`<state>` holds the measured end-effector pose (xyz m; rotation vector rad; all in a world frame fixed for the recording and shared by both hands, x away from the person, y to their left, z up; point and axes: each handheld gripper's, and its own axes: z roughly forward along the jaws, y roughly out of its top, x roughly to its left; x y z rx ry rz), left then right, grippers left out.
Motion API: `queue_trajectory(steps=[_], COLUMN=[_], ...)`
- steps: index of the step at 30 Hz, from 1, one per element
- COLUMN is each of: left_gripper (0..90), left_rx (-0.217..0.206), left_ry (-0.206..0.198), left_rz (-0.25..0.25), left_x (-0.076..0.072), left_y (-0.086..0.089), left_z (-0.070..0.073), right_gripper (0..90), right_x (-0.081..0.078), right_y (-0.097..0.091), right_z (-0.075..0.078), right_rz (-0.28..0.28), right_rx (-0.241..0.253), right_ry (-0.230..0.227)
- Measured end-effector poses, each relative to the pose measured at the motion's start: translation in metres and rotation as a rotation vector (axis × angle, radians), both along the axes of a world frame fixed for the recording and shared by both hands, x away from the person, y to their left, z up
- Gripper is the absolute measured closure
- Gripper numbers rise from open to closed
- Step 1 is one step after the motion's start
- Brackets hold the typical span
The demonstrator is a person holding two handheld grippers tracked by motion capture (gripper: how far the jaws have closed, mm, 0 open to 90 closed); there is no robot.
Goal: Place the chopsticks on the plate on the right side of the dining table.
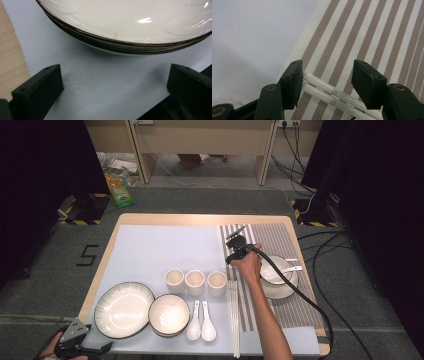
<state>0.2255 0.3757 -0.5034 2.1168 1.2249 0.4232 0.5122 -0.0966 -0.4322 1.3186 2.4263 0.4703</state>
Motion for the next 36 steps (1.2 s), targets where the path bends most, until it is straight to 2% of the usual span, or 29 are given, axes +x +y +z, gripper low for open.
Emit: queue_trajectory(steps=[10,18,25,31,36], left_gripper=[0.0,0.0,0.0,0.0,0.0], left_rx=[0.001,0.001,0.001,0.000,0.001], left_ry=[0.000,0.001,-0.001,-0.001,-0.001], left_rz=[0.001,0.000,0.001,0.000,0.001], left_x=[0.0001,0.0002,0.0000,0.0000,0.0000], left_y=[-0.0002,-0.0001,-0.0002,0.0000,-0.0002], left_z=[0.0000,0.0000,-0.0001,0.0000,0.0000], right_gripper=[41.2,40.8,40.9,40.9,40.5], right_x=[-0.0013,0.0021,0.0045,0.0069,0.0048], right_y=[-0.0052,-0.0047,-0.0029,-0.0058,-0.0063], right_z=[0.0080,0.0031,0.0021,-0.0002,0.0034], right_rz=[-0.003,-0.018,-0.025,-0.043,-0.033], right_rx=[0.044,0.047,0.080,0.041,0.067], right_ry=[-0.008,-0.001,-0.006,0.000,-0.006])
